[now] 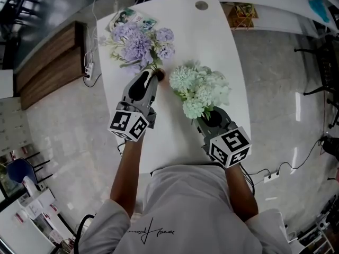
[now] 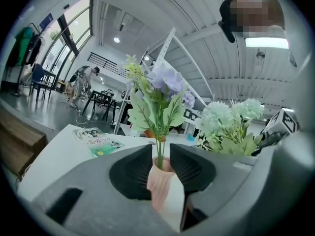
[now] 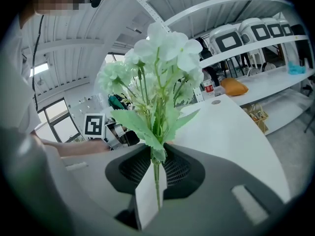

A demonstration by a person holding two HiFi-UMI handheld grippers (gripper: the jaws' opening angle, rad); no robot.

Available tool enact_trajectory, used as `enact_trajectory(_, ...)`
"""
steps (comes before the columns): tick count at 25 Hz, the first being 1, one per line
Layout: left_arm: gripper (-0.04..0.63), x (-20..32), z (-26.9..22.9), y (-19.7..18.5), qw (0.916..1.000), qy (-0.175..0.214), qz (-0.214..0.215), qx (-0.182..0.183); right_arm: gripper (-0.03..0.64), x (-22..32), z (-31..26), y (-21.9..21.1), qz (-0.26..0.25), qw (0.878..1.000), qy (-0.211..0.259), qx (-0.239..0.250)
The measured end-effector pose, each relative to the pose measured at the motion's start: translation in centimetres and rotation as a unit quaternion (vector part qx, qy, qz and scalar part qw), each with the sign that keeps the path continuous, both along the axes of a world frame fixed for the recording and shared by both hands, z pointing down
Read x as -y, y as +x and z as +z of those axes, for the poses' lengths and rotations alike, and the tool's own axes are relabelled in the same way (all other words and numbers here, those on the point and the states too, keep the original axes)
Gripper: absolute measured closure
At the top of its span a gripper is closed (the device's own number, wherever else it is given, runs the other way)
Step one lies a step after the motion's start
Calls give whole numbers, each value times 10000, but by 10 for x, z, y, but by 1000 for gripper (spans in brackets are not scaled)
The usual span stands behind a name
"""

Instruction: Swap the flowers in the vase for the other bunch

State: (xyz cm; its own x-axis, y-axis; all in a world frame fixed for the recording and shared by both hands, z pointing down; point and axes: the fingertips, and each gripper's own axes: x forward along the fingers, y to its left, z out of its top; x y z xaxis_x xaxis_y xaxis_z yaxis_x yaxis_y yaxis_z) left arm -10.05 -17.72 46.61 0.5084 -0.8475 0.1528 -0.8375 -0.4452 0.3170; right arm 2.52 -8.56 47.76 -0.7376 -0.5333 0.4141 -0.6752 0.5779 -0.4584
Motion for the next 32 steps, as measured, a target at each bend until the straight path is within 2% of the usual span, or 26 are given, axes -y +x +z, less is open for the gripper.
enact_trajectory(24, 537, -54, -11, 5, 9988, -197, -131, -431, 540, -13, -30, 6, 155, 9990, 361, 197)
enact_trajectory(32, 560, -79, -23, 13, 9984, -131, -155, -536, 541, -24, -43, 10, 184, 9980, 540, 259)
